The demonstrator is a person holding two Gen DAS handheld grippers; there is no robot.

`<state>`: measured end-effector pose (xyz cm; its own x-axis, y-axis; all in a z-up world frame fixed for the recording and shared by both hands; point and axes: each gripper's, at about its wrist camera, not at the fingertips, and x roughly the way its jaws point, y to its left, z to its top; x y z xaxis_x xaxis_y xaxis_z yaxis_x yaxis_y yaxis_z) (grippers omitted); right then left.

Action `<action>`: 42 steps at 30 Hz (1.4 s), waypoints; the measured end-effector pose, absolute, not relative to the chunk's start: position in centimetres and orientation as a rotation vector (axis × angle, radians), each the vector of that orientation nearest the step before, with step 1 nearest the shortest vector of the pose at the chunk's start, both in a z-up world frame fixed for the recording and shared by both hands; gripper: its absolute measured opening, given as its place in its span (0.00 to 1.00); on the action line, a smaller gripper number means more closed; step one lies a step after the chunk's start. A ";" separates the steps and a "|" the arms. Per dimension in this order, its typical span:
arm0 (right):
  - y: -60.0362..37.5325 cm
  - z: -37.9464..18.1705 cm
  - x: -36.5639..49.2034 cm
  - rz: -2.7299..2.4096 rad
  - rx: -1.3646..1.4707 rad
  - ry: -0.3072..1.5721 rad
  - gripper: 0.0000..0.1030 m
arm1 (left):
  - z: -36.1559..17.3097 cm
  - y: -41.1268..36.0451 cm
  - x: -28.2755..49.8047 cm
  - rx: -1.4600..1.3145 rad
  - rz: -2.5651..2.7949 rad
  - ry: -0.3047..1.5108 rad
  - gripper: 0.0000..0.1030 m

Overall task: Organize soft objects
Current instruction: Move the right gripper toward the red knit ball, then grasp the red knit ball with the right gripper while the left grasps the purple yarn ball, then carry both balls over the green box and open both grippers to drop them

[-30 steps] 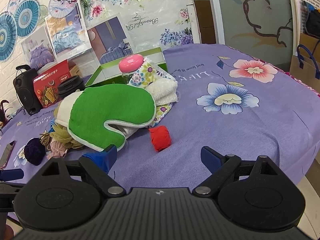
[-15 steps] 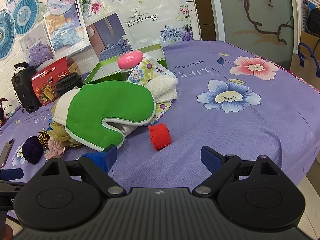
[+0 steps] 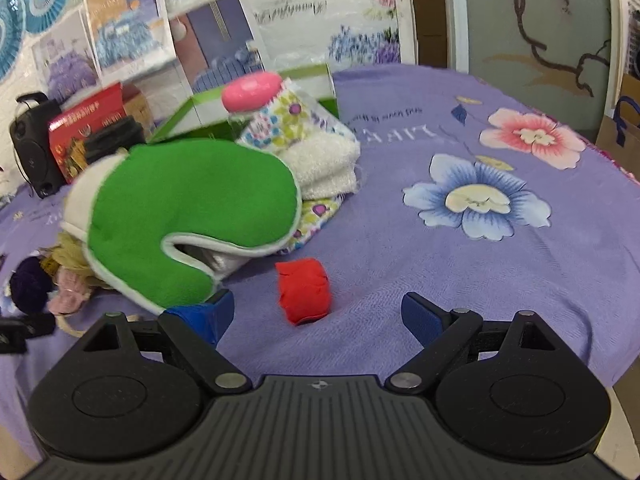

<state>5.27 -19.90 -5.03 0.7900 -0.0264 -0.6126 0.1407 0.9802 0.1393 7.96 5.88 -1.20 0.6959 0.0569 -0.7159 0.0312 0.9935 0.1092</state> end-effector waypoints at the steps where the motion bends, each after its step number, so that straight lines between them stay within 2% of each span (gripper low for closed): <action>1: -20.0 -5.4 5.9 -0.092 0.175 0.671 0.75 | -1.2 6.4 8.5 0.108 0.022 0.804 0.98; 11: -18.6 -7.4 8.8 -0.097 -0.034 0.679 0.78 | -1.2 12.5 11.4 0.115 0.024 0.715 0.98; 15: -18.9 -7.9 8.4 -0.094 -0.006 0.612 0.78 | -2.3 12.9 13.1 0.095 -0.015 0.747 0.98; 21: -18.3 -7.4 9.1 -0.100 -0.036 0.627 0.78 | -4.2 13.2 14.2 0.121 -0.005 0.780 0.98; 26: -18.6 -7.0 8.6 -0.084 -0.001 0.586 0.68 | -4.8 13.9 14.8 0.091 -0.009 0.805 0.98; 27: -18.6 -7.2 8.5 -0.087 -0.008 0.590 0.59 | -4.9 14.0 14.8 0.083 -0.005 0.806 0.98; 28: -18.6 -7.3 8.5 -0.082 -0.014 0.597 0.38 | -5.1 14.1 14.8 0.069 0.000 0.807 0.97; 29: -18.6 -7.2 8.3 -0.070 -0.019 0.587 0.26 | -5.2 14.4 14.7 0.052 0.003 0.806 0.87; 30: -18.5 -7.0 8.1 -0.065 -0.023 0.578 0.13 | -5.2 14.6 14.6 0.034 -0.003 0.810 0.72; 31: -18.4 -6.8 7.9 -0.056 -0.025 0.575 0.12 | -4.9 14.9 14.5 0.011 -0.013 0.812 0.62; 32: -18.3 -6.7 7.9 -0.045 -0.028 0.575 0.12 | -4.6 15.2 14.4 -0.010 -0.017 0.814 0.59; 36: -18.4 -5.8 7.0 -0.017 0.008 0.546 0.12 | -3.0 16.4 13.6 -0.049 0.010 0.799 0.59; 42: -20.7 -0.7 7.1 0.008 0.097 0.408 0.12 | 2.8 17.5 13.7 -0.092 -0.044 0.696 0.59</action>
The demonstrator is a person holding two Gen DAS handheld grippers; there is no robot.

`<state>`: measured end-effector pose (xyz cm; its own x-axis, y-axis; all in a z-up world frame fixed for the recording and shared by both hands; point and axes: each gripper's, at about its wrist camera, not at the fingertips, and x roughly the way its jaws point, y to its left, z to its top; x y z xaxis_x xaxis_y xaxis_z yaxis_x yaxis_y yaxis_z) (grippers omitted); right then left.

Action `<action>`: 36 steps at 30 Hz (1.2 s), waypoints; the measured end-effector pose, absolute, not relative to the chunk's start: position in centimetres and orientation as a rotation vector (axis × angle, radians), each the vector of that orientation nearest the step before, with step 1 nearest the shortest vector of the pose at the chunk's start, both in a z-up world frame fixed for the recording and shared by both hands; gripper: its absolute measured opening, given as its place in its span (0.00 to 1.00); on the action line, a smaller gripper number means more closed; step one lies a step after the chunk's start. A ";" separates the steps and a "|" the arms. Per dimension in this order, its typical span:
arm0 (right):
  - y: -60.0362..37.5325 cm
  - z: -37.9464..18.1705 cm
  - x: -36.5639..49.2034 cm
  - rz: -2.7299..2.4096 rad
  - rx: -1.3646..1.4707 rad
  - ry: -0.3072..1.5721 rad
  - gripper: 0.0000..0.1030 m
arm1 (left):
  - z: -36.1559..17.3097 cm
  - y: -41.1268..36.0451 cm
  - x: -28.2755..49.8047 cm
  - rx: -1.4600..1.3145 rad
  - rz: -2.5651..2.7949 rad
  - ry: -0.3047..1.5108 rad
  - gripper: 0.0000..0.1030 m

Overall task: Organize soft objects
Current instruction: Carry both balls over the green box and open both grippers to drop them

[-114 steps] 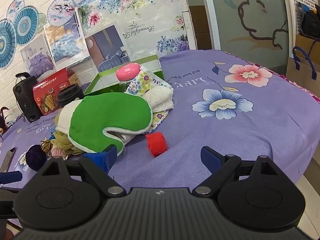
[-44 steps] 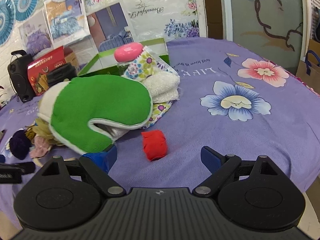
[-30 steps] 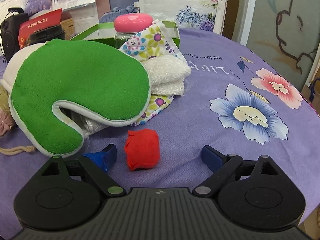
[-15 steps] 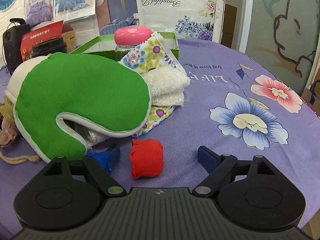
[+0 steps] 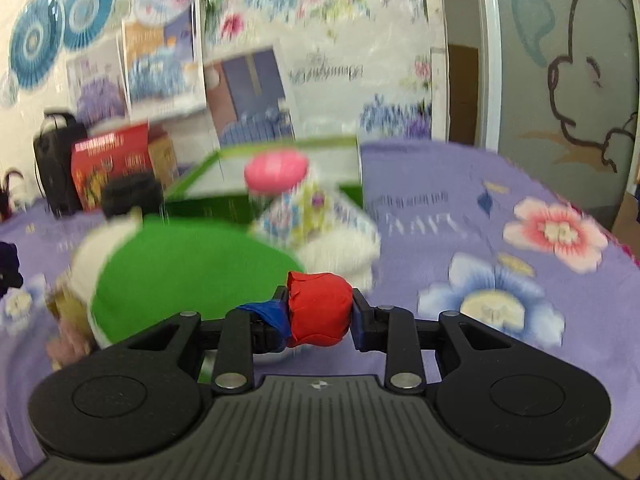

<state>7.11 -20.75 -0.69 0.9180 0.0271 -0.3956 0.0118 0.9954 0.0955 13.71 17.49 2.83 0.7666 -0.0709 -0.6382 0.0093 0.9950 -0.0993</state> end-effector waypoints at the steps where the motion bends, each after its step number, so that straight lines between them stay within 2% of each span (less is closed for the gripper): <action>1: -21.0 0.4 7.8 0.021 0.094 0.384 0.12 | 3.9 17.2 14.5 -0.089 -0.060 0.675 0.59; 8: -21.6 7.6 16.9 0.095 -0.012 0.252 0.12 | 10.4 11.6 23.9 -0.059 -0.172 0.562 0.59; 13: -21.6 9.4 24.7 0.158 -0.047 0.281 0.13 | 11.5 6.0 31.0 -0.015 -0.194 0.550 0.60; 15: -21.9 9.3 27.5 0.199 -0.022 0.328 0.17 | 11.3 4.2 33.3 0.020 -0.194 0.554 0.69; 16: -22.0 9.1 28.6 0.209 -0.002 0.344 0.18 | 11.1 3.3 34.3 0.040 -0.185 0.562 0.85; 17: -22.1 8.9 29.3 0.216 0.015 0.351 0.19 | 10.8 2.8 34.9 0.056 -0.182 0.560 0.95; 27: -21.7 7.8 31.8 0.216 -0.002 0.358 0.24 | 10.1 1.1 36.9 0.080 -0.202 0.555 0.96; 36: -22.1 8.1 25.7 0.218 0.048 0.314 0.27 | 11.6 5.7 31.3 0.102 -0.118 0.496 0.98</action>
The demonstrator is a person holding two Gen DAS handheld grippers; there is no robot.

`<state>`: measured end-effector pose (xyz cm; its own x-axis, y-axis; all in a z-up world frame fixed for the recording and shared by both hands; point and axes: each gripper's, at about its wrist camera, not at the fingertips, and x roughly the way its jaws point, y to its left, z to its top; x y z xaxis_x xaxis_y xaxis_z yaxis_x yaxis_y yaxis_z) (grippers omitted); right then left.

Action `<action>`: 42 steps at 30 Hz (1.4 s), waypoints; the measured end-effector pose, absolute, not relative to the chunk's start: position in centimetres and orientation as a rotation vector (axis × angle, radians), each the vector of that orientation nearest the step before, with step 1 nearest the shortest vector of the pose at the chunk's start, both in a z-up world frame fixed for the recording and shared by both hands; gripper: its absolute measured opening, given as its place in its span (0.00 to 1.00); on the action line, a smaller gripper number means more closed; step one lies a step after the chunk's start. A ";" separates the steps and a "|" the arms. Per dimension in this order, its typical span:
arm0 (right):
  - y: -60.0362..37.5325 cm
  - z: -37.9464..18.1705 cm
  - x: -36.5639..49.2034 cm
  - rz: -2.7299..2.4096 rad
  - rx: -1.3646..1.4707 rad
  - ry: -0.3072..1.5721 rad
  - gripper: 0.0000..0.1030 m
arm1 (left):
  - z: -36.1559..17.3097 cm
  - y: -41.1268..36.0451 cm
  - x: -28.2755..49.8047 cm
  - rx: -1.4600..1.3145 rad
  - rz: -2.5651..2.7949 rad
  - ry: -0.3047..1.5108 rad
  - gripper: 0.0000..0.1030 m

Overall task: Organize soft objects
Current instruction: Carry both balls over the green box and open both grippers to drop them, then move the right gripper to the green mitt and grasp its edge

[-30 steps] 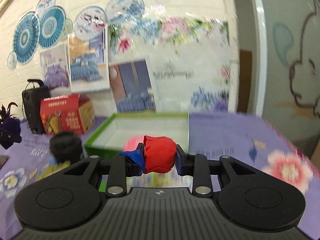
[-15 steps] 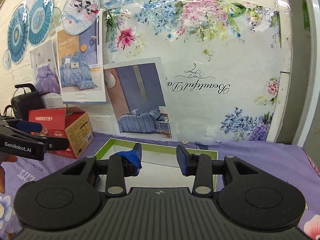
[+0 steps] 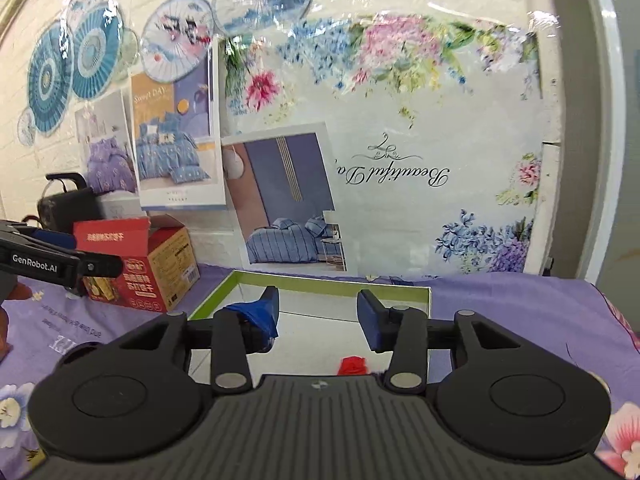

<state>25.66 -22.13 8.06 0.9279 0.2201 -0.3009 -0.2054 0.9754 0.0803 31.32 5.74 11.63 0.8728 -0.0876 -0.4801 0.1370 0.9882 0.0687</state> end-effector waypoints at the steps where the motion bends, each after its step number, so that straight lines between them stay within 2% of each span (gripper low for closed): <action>1: -22.2 8.1 24.7 0.219 0.063 0.307 0.27 | 11.7 6.5 30.4 0.103 -0.103 0.492 0.98; 8: -22.2 6.4 18.2 0.188 0.143 0.309 0.29 | 9.6 11.0 24.3 0.084 -0.028 0.531 0.98; 14: -21.7 3.0 13.4 0.158 0.213 0.381 0.31 | 3.7 12.9 20.5 0.060 -0.021 0.673 0.98; 20: -22.3 -1.1 9.3 0.110 0.299 0.481 0.31 | -1.6 13.9 18.4 0.084 -0.042 0.800 0.98; 26: -23.3 -3.5 8.2 0.039 0.363 0.557 0.32 | -3.0 14.6 19.3 0.022 -0.116 0.852 0.98; 36: -21.1 -1.2 8.4 0.154 0.306 0.490 0.34 | -4.1 15.4 21.4 0.023 -0.075 0.885 0.99; 42: -17.3 1.5 13.0 0.284 0.155 0.469 0.34 | -4.0 16.0 20.8 -0.023 -0.054 0.925 0.98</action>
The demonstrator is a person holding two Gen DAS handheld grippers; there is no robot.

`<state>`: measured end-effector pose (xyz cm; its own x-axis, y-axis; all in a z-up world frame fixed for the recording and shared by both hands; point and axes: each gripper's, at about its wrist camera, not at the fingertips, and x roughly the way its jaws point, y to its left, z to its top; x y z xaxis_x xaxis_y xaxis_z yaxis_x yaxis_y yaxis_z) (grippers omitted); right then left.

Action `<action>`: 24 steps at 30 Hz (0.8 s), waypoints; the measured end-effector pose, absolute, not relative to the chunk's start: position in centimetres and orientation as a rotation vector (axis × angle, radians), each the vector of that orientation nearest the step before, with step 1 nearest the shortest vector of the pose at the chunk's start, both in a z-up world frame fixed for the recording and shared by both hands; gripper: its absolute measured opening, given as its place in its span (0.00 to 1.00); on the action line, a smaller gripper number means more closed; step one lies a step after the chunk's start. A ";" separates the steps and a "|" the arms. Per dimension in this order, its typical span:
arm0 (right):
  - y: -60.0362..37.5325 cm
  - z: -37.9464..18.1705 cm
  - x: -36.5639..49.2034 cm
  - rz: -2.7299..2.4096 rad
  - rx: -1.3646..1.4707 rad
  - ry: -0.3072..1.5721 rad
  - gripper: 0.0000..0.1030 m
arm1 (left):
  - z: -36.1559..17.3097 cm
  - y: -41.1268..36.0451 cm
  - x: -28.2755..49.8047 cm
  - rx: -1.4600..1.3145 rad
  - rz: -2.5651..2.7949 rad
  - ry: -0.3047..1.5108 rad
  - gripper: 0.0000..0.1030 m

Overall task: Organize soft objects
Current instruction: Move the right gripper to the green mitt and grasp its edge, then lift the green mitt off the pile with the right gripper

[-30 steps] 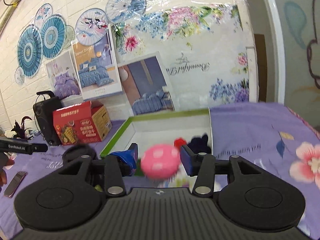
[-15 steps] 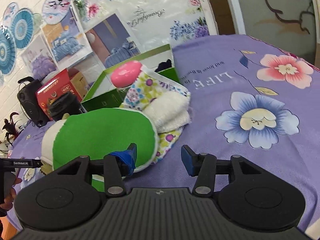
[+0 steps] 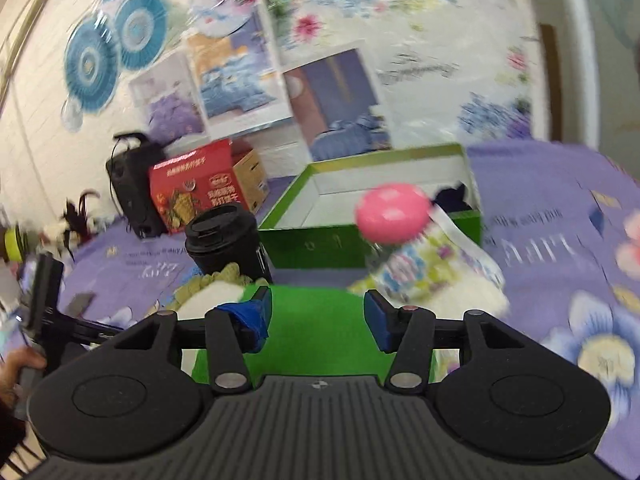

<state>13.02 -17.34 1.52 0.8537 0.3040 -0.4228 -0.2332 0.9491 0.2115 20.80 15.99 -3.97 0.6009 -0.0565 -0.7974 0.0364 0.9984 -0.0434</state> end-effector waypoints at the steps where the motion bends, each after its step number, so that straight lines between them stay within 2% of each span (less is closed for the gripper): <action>1: -17.0 1.8 13.7 0.285 0.129 0.475 0.35 | -3.4 16.1 20.1 -0.025 -0.055 0.907 0.98; 6: -19.3 1.0 13.1 0.283 0.128 0.485 0.35 | 0.7 15.3 15.8 0.042 -0.113 0.802 0.98; 10: -21.2 0.7 12.9 0.388 0.039 0.523 0.36 | 2.5 11.5 12.7 0.128 -0.262 0.761 0.98; 15: -21.7 2.0 15.5 0.612 -0.176 0.575 0.37 | 1.6 4.2 10.2 0.177 -0.467 0.789 0.98; 20: -22.4 1.3 20.1 0.738 -0.118 0.649 0.38 | -0.5 -1.3 10.5 0.172 -0.523 0.845 0.98; 24: -22.4 -0.8 22.2 0.834 0.013 0.776 0.40 | -1.1 -2.6 11.4 0.172 -0.507 0.884 0.98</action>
